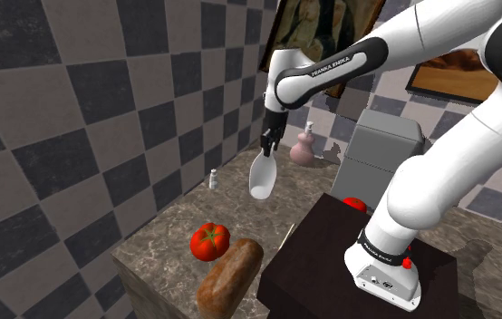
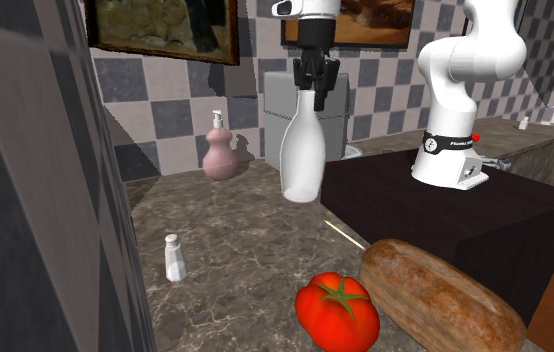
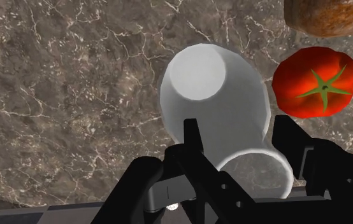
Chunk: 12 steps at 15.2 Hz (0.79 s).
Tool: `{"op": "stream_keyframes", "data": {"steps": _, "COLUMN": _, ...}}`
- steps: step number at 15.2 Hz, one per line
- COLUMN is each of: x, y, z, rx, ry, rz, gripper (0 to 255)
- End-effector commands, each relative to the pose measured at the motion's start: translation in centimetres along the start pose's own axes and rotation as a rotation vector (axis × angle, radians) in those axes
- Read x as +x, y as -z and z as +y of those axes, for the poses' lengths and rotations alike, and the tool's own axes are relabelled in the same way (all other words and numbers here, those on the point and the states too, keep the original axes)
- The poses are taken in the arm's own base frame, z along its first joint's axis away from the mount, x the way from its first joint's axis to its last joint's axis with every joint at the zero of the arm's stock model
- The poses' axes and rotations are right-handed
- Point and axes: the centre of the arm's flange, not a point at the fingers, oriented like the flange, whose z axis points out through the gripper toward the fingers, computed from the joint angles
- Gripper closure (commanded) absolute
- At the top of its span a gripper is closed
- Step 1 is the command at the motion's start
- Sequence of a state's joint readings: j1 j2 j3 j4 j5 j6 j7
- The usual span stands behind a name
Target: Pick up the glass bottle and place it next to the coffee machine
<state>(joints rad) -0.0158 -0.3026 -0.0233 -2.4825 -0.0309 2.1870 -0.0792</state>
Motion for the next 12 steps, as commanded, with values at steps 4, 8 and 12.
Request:
{"op": "stream_keyframes", "data": {"steps": 4, "x": 0.0, "y": 2.7, "z": 0.1, "rx": 0.0, "ry": 0.0, "rz": 0.0, "gripper": 255}}
{"op": "stream_keyframes", "data": {"steps": 8, "x": 0.0, "y": 4.8, "z": 0.1, "rx": 0.0, "ry": 0.0, "rz": 0.0, "gripper": 255}}
{"op": "stream_keyframes", "data": {"steps": 12, "x": 0.0, "y": 6.9, "z": 0.2, "rx": 0.0, "ry": 0.0, "rz": 0.0, "gripper": 255}}
